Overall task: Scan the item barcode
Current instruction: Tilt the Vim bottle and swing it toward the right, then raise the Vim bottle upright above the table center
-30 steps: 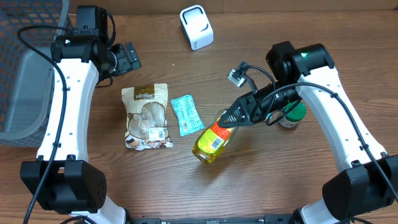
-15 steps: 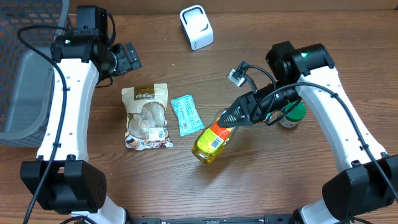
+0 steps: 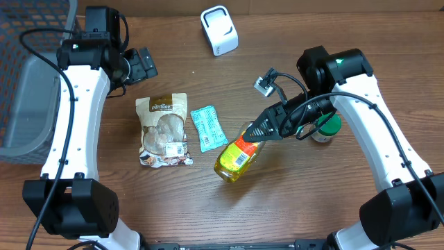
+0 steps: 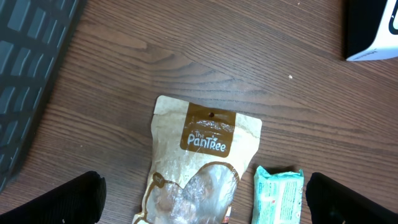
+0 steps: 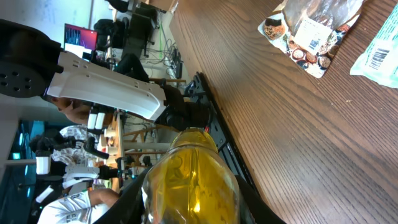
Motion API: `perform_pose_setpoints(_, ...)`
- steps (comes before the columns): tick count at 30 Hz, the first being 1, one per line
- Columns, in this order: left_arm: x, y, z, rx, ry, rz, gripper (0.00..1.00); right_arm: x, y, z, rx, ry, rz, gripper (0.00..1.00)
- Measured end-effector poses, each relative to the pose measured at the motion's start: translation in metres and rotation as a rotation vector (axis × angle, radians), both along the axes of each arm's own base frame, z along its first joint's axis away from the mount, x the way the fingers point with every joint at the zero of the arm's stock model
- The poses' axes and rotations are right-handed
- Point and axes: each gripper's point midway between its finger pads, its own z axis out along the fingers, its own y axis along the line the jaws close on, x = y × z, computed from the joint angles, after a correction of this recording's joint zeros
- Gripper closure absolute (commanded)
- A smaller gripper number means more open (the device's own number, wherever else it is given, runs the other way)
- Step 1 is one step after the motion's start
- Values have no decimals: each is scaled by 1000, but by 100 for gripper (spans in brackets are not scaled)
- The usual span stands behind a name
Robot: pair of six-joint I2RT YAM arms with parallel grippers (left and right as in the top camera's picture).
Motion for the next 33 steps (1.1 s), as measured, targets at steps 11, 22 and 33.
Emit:
perform_pose_setpoints(11,0,0,0,0,0,0,0,3,1,0,0,4,-11,88)
perform_pose_setpoints(22,0,0,0,0,0,0,0,19,5,-3,-5,-23,-55,90)
perform_pose_setpoints(33,0,0,0,0,0,0,0,47,2,-23,-148,-18,-176,90)
